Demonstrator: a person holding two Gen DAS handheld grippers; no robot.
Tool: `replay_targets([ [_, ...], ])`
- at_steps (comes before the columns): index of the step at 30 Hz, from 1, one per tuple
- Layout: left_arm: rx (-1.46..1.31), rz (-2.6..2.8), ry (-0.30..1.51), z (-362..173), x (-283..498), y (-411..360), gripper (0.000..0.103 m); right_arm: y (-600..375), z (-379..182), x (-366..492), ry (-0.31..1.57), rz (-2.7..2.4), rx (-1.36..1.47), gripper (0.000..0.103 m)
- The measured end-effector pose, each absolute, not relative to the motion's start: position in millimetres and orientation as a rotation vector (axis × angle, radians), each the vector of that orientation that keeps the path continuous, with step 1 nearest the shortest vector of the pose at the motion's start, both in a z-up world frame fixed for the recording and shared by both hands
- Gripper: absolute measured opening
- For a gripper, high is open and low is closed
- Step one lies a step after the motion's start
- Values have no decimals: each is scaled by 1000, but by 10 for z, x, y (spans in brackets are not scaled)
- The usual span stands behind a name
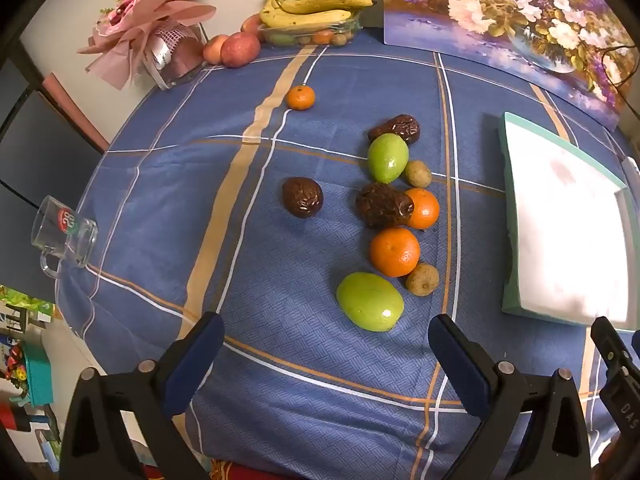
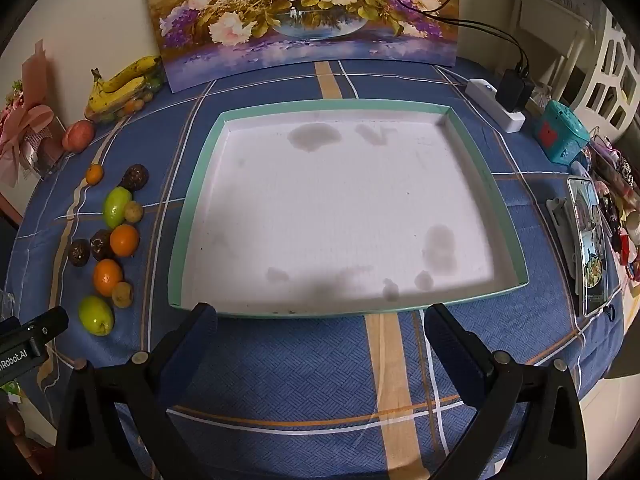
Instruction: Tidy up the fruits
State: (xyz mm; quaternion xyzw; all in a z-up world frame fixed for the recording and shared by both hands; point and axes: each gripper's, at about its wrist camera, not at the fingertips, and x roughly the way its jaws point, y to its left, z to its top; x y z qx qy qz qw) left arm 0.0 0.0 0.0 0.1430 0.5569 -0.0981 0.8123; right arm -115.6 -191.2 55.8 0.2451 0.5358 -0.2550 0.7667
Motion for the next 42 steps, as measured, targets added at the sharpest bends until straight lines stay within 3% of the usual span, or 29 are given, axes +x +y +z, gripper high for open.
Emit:
replay_targets([
  [42,305,-209,1188,-2,-4,-7,103,-1926,548,-1129,1169,-554,534,103],
])
